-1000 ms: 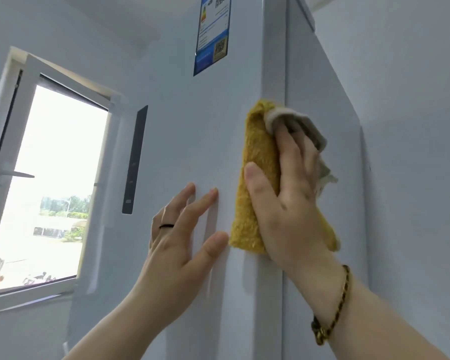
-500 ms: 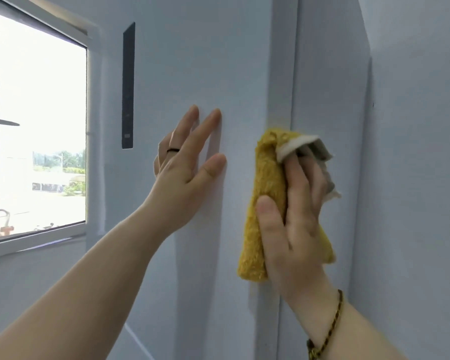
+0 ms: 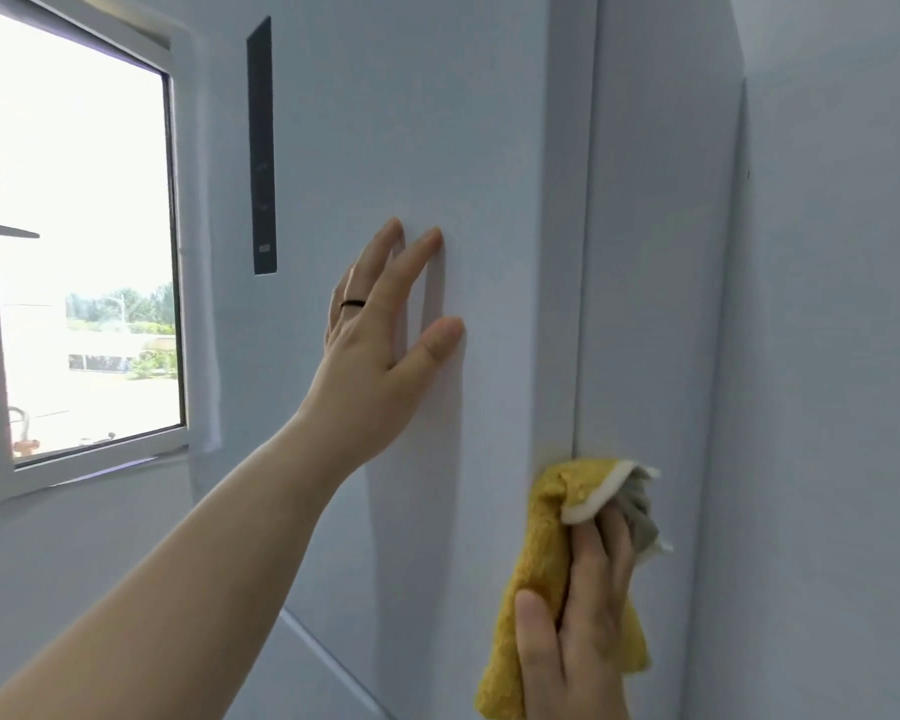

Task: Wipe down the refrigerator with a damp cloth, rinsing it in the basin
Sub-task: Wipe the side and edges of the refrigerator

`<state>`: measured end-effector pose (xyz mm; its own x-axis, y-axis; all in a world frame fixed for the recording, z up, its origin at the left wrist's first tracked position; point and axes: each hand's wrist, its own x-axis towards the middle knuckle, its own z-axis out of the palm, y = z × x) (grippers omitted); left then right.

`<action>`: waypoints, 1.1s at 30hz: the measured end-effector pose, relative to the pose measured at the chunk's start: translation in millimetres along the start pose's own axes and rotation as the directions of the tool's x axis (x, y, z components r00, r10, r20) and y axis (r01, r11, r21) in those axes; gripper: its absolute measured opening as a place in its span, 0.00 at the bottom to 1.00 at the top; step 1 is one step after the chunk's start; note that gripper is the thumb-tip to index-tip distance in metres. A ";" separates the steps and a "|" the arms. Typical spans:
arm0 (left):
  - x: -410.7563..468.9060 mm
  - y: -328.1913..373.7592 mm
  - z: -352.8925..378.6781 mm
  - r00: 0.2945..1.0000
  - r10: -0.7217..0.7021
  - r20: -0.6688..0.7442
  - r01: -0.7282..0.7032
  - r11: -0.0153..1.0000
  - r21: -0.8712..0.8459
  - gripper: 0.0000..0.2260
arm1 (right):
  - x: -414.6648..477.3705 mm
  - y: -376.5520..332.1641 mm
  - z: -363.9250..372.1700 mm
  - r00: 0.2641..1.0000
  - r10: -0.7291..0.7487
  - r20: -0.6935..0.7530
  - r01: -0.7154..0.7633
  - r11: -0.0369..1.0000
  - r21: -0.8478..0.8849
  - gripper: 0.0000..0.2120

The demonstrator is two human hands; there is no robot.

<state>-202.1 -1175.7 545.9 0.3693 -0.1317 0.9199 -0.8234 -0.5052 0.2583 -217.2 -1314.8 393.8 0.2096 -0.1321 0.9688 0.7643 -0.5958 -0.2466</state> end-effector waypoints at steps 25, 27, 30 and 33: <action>-157.5 -11.8 51.2 0.983 -0.182 0.016 0.180 0.982 0.057 0.25 | -58.9 16.9 -6.9 0.997 0.076 -0.018 -0.077 0.993 -0.090 0.22; -157.2 -10.8 51.5 0.981 -0.195 0.014 0.194 0.980 0.052 0.25 | -28.2 3.1 -3.4 0.997 0.057 -0.055 -0.060 0.997 -0.050 0.22; -159.5 -7.1 48.7 0.973 -0.227 0.029 0.226 0.973 0.037 0.25 | -13.7 -6.0 1.3 0.997 0.033 -0.070 -0.032 0.999 0.010 0.22; -174.3 -4.1 46.8 0.960 -0.268 0.088 0.260 0.962 0.087 0.25 | -57.3 5.2 -0.8 1.000 0.015 0.006 -0.015 0.999 -0.030 0.22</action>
<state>-243.0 -1190.7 370.6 0.6124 -0.0659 0.7878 -0.6584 -0.5942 0.4621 -225.7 -1311.0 337.0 0.2246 -0.1359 0.9649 0.7426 -0.6172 -0.2598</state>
